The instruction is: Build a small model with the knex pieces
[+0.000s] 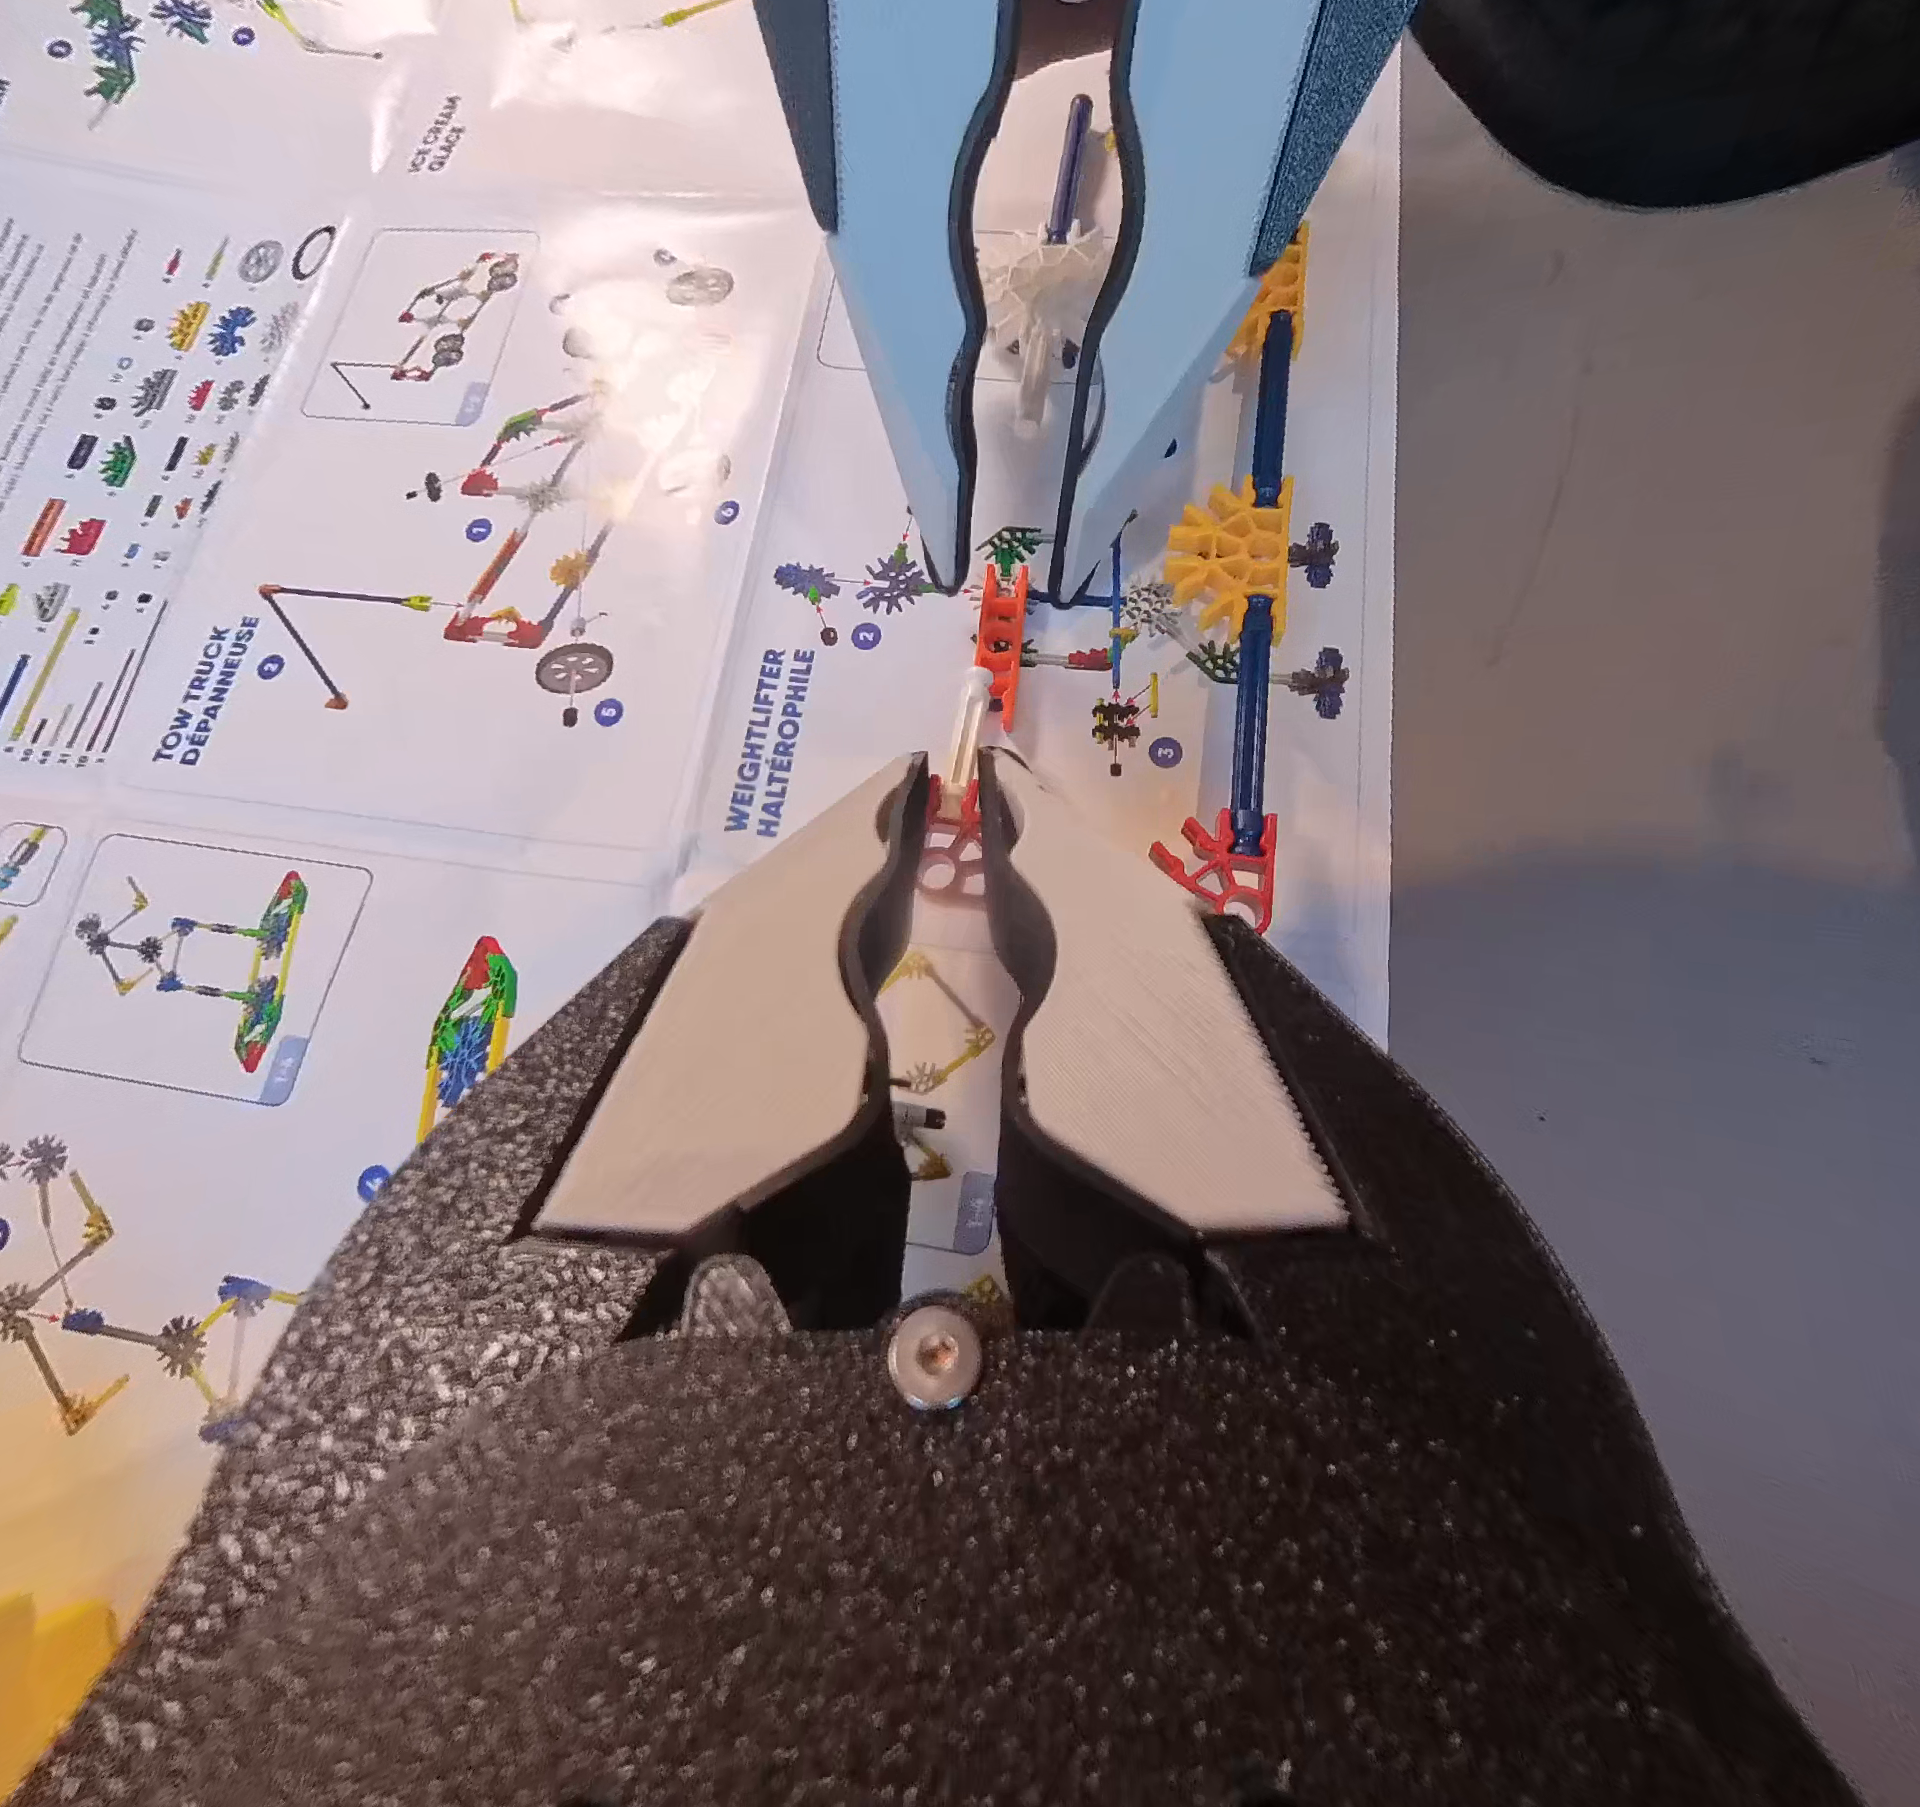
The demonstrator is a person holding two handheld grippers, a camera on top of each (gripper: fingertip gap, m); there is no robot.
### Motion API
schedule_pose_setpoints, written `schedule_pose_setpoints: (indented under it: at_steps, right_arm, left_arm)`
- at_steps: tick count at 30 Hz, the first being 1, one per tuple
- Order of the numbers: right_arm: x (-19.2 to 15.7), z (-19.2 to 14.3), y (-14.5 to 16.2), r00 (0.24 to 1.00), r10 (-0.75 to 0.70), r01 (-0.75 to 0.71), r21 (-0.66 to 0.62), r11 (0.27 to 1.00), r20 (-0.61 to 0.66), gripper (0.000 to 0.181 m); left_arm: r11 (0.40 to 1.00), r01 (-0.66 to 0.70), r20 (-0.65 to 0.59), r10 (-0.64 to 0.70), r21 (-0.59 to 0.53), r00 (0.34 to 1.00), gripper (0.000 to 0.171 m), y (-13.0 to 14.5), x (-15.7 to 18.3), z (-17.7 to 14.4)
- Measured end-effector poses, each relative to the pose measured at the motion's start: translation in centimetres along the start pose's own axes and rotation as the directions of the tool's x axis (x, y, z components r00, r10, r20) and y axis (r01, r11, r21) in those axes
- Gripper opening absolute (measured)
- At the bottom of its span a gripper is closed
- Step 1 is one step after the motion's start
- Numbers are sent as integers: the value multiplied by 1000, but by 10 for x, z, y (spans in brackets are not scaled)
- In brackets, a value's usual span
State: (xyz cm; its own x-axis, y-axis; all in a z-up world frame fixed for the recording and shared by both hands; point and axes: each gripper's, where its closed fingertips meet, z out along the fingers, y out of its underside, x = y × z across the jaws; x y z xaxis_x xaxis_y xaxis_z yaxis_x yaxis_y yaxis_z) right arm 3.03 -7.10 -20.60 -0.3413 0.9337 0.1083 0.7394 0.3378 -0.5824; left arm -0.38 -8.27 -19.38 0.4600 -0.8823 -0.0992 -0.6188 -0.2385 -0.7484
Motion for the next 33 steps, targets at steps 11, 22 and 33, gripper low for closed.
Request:
schedule_pose_setpoints:
  at_steps: [11,22,33]
  right_arm:
    - [1,2,-16,1000,-15,16,50,999,-22,10]
    - [1,7,-24,1000,3,-2,57,998,-14,1]
    - [-3,10,-26,1000,9,-10,53,999,8,1]
  left_arm:
    - [998,15,2,-15,-53,1000,5,3,4,9]
    - [997,40,-12,-40,-67,999,5,6,6,6]
    - [995,53,-16,-54,-83,998,4,8,7,1]
